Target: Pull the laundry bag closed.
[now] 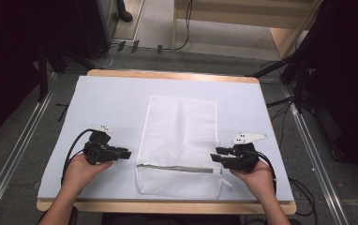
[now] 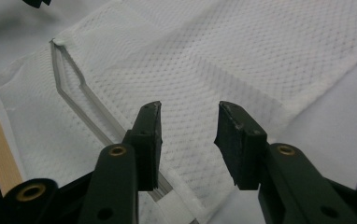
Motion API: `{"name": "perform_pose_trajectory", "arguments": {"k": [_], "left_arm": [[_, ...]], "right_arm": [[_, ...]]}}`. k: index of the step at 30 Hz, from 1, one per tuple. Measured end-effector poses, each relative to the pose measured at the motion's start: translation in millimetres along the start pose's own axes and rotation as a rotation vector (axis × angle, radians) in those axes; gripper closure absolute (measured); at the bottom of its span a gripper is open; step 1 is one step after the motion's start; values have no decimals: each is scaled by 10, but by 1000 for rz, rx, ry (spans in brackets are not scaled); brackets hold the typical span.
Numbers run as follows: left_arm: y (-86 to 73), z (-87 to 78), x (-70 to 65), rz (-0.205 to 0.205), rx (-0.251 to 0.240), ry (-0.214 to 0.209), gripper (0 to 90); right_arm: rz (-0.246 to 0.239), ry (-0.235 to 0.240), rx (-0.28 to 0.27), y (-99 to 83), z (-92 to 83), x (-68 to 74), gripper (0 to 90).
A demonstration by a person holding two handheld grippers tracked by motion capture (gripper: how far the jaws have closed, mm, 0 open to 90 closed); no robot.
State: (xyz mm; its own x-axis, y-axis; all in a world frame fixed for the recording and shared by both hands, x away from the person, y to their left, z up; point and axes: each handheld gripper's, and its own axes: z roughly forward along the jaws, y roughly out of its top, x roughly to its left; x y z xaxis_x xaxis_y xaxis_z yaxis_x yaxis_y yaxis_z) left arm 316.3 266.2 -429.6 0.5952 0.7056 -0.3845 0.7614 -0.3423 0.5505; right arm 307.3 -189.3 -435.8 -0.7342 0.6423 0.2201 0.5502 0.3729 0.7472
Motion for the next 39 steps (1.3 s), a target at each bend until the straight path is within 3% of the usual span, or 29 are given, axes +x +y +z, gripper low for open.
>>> {"name": "perform_pose_trajectory", "arguments": {"k": [14, 32, 39], "left_arm": [[-16, 0, -41, 5, 2, -43, 881], [-53, 4, -53, 9, -1, -44, 883], [-81, -15, -48, -8, -17, -40, 883]], "right_arm": [[-13, 48, 12, 135, 157, 161, 691], [-48, 100, 29, 311, 432, 384, 724], [-79, 124, 47, 392, 571, 476, 725]]}}
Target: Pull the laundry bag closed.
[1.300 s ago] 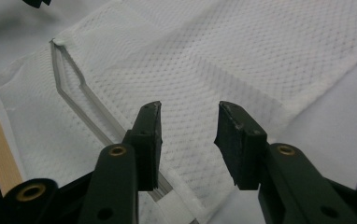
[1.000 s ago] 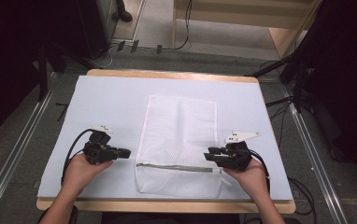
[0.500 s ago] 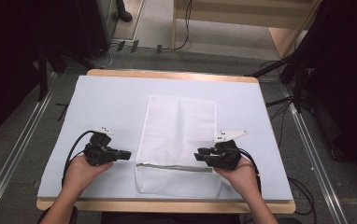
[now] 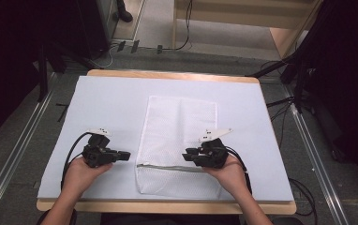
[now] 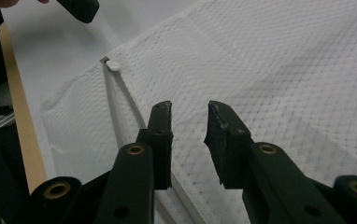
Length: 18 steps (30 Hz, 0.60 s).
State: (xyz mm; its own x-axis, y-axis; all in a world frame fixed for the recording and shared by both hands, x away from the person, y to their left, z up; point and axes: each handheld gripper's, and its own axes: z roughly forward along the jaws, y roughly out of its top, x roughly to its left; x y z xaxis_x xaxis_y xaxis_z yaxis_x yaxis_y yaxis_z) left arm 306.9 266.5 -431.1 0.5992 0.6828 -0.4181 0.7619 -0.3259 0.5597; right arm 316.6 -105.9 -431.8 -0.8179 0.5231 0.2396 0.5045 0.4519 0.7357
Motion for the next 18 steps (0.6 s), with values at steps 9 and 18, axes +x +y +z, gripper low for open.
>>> {"name": "perform_pose_trajectory", "arguments": {"k": [9, 18], "left_arm": [[-16, 20, -29, 7, 7, 7, 890], [-19, 35, -31, 4, 14, 0, 900]], "right_arm": [[-13, 12, 3, 51, 105, 55, 734], [-28, 32, 5, 124, 228, 135, 733]]}}
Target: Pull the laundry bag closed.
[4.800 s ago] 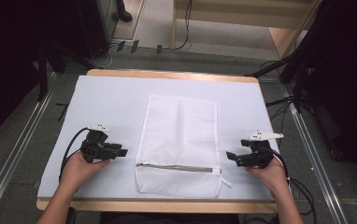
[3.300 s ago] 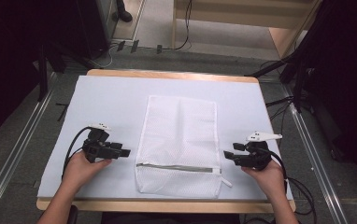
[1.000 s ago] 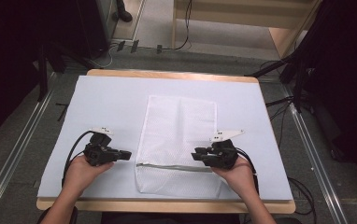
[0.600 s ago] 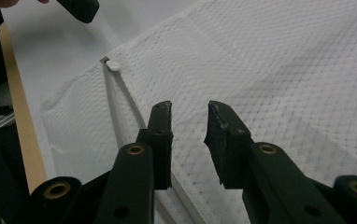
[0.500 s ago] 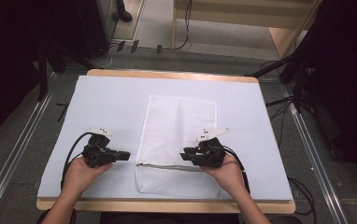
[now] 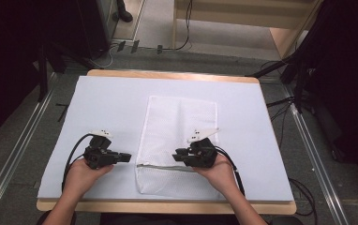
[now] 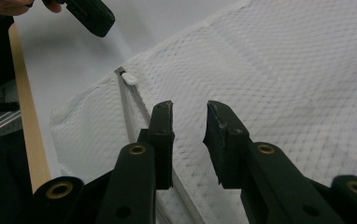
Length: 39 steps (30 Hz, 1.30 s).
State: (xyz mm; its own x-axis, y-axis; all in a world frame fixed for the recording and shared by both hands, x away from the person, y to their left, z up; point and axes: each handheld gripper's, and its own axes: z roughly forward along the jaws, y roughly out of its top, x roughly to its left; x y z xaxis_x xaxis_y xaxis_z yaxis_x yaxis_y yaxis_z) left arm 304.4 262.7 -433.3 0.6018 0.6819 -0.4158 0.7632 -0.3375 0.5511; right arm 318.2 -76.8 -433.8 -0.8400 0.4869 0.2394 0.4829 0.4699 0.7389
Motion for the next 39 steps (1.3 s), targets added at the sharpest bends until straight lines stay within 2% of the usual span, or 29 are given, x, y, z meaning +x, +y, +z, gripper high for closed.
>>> {"name": "perform_pose_trajectory", "arguments": {"k": [5, 7, 14, 25, 31, 39], "left_arm": [[-2, 5, 15, -14, 7, 11, 815], [-3, 5, 26, -28, 3, 14, 812], [6, -1, 0, -10, 6, -11, 900], [5, -5, 5, -4, 3, -15, 900], [8, 2, 2, -7, 5, -13, 900], [9, 47, -21, -4, 17, -20, 900]], "right_arm": [[-17, 9, 13, 41, 78, 55, 730], [-17, 14, 15, 51, 107, 69, 736], [-13, 29, 25, 90, 218, 107, 769], [-24, 47, 37, 187, 372, 187, 774], [-38, 46, 49, 223, 514, 223, 796], [-31, 85, 55, 284, 639, 259, 781]]}}
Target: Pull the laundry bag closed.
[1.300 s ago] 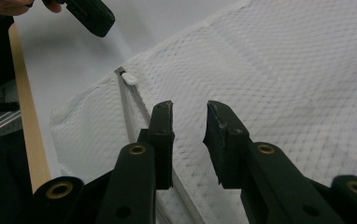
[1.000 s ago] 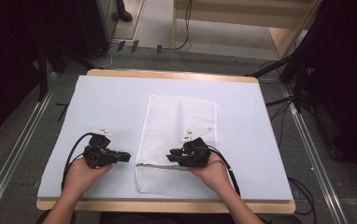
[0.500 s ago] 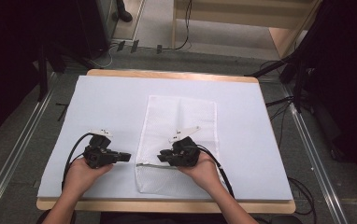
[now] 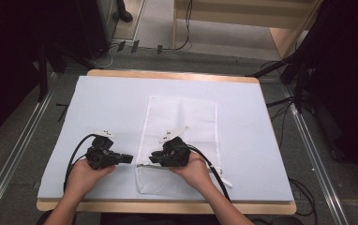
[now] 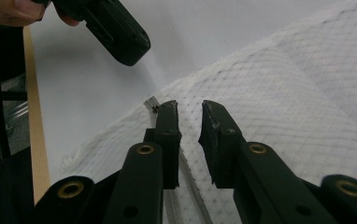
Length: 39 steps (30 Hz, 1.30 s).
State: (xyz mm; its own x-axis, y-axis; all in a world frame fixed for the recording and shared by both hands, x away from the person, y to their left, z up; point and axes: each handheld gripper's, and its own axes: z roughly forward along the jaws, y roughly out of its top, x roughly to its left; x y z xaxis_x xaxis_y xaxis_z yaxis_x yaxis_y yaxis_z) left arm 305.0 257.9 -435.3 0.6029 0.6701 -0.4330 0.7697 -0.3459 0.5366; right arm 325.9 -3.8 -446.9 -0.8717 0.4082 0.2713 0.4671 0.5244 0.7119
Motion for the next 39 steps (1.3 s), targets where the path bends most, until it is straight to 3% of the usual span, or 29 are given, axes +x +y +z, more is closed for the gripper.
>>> {"name": "perform_pose_trajectory", "arguments": {"k": [8, 13, 22, 32, 39], "left_arm": [[-5, 79, -19, -5, 12, -14, 900], [-13, 138, -1, -31, 29, -21, 900], [-5, 218, 13, -40, 50, -30, 900], [1, 274, 16, -43, 65, -19, 900], [-7, 290, 42, -58, 66, -19, 900]], "right_arm": [[-32, 20, 19, 42, 125, 43, 782], [-46, 27, 29, 76, 193, 54, 788], [-66, 37, 12, 197, 153, 82, 813], [-64, 39, 64, 23, 340, 61, 816], [-81, 51, 50, -5, 390, 64, 783]]}}
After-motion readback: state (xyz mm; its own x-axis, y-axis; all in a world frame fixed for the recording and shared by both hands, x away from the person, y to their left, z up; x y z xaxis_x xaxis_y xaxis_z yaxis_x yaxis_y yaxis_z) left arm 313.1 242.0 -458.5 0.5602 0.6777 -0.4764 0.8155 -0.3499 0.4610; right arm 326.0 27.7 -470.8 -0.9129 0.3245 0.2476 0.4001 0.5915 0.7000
